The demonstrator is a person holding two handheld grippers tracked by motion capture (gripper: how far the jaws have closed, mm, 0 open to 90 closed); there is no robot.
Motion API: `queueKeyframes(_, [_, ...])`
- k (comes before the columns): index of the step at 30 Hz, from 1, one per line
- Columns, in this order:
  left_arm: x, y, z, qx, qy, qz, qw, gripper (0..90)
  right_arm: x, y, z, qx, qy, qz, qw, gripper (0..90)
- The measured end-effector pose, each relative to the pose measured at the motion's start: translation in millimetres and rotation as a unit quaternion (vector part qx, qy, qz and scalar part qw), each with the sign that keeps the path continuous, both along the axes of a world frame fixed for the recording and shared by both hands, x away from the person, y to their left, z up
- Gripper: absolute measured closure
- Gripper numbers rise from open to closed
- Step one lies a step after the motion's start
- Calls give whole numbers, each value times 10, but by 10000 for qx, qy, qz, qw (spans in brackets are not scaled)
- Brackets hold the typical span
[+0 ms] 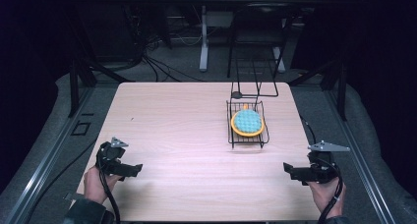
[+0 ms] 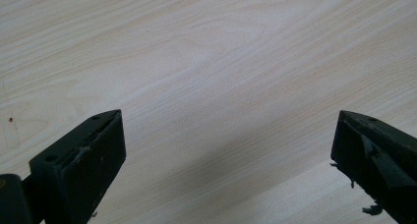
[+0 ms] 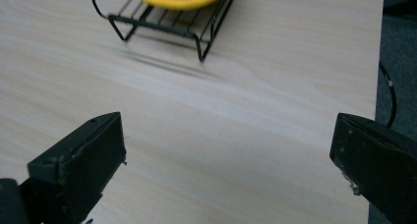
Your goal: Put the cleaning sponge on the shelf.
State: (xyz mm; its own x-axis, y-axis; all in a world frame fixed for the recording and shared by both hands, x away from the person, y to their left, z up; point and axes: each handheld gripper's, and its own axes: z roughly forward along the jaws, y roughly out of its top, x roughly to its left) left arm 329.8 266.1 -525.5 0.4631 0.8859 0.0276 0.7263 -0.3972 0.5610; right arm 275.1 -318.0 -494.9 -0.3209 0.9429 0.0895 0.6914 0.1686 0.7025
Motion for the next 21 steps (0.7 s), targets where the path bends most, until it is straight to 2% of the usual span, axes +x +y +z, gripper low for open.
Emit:
queueKeyframes(1, [1,-1,0,-4,2,-6,10000,0,-22,-14,-98,-48,128,10,9999,0])
queueKeyframes(3, [1,-2,0,-5,8,-2,10000,0,-36,-16,-173,-62,281,-10,9996,0])
queueKeyframes(7, [3,0,4,-9,12,-10,10000,0,-43,-17,-259,-142,430,-17,9990,0])
queueKeyframes(13, [21,-6,-1,-24,5,-11,10000,0,-30,-19,-252,-320,402,-1,9987,0])
queueKeyframes(21, [27,-12,-4,-34,31,-17,10000,0,-20,-2,-283,-372,516,126,9979,15])
